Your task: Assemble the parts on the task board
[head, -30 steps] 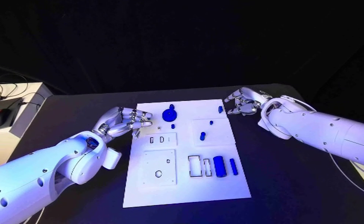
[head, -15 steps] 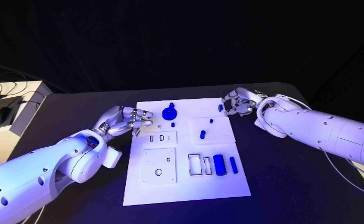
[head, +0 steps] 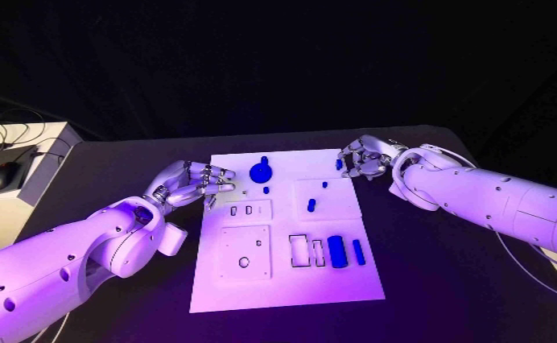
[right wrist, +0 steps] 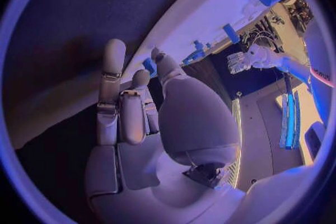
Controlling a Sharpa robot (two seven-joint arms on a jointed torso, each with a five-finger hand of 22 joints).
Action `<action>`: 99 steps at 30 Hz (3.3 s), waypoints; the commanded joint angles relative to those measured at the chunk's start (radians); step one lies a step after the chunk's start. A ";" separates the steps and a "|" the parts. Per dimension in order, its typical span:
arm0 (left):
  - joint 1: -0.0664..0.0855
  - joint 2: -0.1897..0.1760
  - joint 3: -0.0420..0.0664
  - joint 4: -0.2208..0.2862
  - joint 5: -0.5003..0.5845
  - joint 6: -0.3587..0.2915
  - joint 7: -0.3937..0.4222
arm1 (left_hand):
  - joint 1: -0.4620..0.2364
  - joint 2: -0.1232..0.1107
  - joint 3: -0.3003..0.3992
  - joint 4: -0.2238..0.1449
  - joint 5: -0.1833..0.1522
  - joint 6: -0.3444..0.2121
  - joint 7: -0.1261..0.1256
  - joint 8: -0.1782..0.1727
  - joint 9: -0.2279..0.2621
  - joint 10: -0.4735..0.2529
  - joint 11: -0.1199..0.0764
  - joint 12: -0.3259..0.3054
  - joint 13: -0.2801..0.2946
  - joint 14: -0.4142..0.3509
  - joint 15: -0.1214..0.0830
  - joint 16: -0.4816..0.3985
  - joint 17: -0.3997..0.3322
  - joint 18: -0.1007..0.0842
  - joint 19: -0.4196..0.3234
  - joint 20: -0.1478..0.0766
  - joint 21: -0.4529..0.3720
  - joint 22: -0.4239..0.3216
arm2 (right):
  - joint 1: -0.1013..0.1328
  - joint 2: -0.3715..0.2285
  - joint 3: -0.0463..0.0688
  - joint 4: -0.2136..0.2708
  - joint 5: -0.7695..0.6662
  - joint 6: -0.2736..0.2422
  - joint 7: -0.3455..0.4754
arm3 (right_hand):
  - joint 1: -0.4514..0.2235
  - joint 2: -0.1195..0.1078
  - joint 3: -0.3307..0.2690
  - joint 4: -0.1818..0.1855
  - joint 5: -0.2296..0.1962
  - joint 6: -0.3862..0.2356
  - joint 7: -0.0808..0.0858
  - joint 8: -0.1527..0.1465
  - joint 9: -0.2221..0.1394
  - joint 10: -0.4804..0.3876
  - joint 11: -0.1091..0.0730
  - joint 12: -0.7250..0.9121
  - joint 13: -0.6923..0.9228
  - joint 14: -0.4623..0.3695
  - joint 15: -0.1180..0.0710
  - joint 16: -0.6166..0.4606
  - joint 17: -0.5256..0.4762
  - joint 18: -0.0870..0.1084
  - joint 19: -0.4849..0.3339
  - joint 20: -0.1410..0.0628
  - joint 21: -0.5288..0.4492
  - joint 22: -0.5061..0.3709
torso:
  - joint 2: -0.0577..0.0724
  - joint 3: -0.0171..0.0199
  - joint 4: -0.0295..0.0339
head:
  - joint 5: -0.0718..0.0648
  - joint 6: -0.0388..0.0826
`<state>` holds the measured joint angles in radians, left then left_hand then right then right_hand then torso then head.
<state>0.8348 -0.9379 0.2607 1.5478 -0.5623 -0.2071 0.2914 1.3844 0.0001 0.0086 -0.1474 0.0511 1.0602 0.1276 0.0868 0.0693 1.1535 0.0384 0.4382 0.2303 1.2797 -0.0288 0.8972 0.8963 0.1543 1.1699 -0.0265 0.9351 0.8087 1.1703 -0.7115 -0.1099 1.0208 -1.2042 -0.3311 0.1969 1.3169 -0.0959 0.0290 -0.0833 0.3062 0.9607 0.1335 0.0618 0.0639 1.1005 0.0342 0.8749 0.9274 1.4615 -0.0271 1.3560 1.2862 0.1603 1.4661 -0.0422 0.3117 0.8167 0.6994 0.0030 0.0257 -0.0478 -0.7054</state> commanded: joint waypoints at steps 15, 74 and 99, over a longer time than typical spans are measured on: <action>-0.001 -0.001 0.000 0.005 -0.005 0.019 0.000 | -0.007 0.008 0.007 0.004 -0.001 0.002 -0.001 -0.005 0.000 0.005 0.001 -0.009 -0.008 0.007 0.003 -0.012 -0.003 0.029 -0.009 0.002 -0.016 -0.011 | 0.000 0.019 0.000 -0.007 0.018 0.014 -0.006 | -0.034 0.065 0.002 -0.008 0.089 0.034 0.019 0.002 0.000 0.009 0.002 0.002 0.006 0.010 -0.001 -0.005 -0.002 0.026 0.041 0.004 0.027 -0.027 | 0.001 -0.0001 -0.0001 | 0.004 0.002; -0.001 -0.003 0.000 0.003 -0.002 0.012 -0.005 | -0.007 0.013 0.008 0.004 -0.001 0.002 0.000 -0.005 0.000 0.006 0.003 -0.024 -0.026 0.009 0.004 -0.025 -0.007 0.029 -0.008 0.003 -0.034 -0.020 | 0.001 0.026 0.000 -0.008 0.024 -0.016 0.001 | -0.077 0.129 0.133 -0.024 -0.009 0.119 -0.003 0.005 0.001 0.017 -0.013 -0.003 0.023 0.009 -0.014 -0.013 -0.009 0.009 0.040 -0.009 0.033 -0.058 | 0.002 0.0012 -0.0014 | 0.014 -0.004; 0.000 -0.008 0.000 -0.008 0.005 0.006 -0.005 | -0.006 0.014 0.007 0.002 -0.001 0.002 0.000 -0.005 0.000 0.008 0.004 -0.028 -0.032 0.010 0.004 -0.026 -0.006 0.029 -0.008 0.003 -0.036 -0.019 | 0.074 -0.016 0.001 0.262 0.062 -0.013 -0.186 | -0.071 0.116 0.134 -0.037 -0.017 0.114 0.001 0.004 0.001 0.023 -0.012 -0.002 0.027 0.008 -0.013 -0.017 -0.013 0.009 0.039 -0.009 0.035 -0.059 | -0.012 -0.0061 -0.0067 | 0.040 -0.022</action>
<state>0.8347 -0.9467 0.2607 1.5392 -0.5614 -0.2081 0.2797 1.3805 0.0041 0.0113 -0.1447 0.0511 1.0603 0.1275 0.0868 0.0694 1.1565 0.0414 0.4132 0.1986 1.2825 -0.0248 0.8748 0.8904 0.1561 1.1668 -0.0226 0.9043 0.7896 1.2436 -0.7300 -0.1090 1.2700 -1.1512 -0.3450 0.0921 1.2453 0.0284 0.1660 -0.1147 0.2939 1.0541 0.1111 0.0597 0.0639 1.1218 0.0266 0.8748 0.9533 1.4664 -0.0364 1.3428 1.2737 0.1616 1.4677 -0.0439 0.3424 0.7584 0.6913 -0.0003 0.0198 -0.0125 -0.7243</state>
